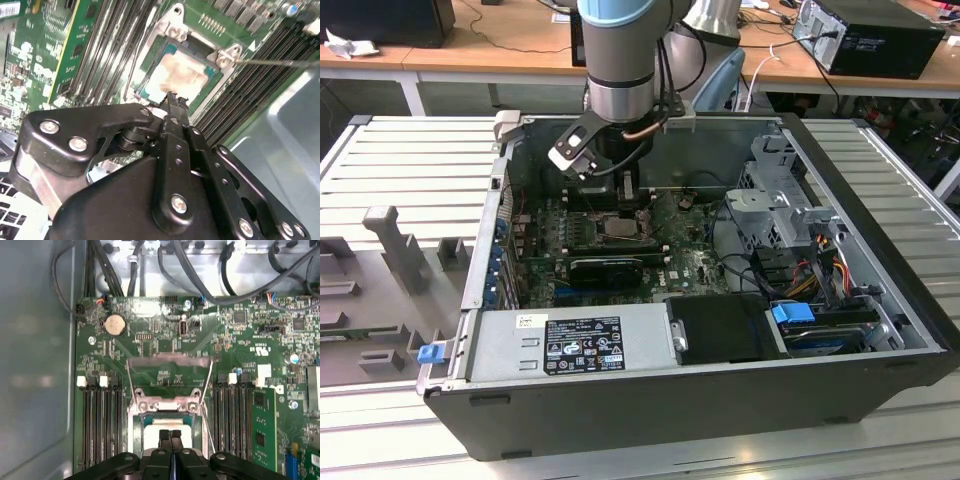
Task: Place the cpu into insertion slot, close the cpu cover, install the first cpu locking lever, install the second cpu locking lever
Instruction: 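Close the cpu cover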
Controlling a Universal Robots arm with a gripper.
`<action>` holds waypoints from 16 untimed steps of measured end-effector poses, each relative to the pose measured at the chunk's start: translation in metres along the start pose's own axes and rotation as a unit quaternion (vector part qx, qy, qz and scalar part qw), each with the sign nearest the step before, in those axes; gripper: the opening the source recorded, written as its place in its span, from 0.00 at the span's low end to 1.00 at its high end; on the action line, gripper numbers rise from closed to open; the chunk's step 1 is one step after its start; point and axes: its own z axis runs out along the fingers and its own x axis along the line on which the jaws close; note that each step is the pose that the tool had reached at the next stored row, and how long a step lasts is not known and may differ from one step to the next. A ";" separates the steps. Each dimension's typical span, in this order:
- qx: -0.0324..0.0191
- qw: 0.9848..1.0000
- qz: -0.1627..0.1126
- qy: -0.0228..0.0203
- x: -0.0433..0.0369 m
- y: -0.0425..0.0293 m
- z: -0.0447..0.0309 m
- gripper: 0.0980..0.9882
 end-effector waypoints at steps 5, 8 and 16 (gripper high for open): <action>0.012 1.000 0.003 0.000 0.0008 0.0055 -0.0369 0.01; 0.019 1.000 0.003 -0.001 0.0010 0.0155 -0.0405 0.01; 0.037 0.999 0.004 -0.001 0.0015 0.0509 -0.0347 0.01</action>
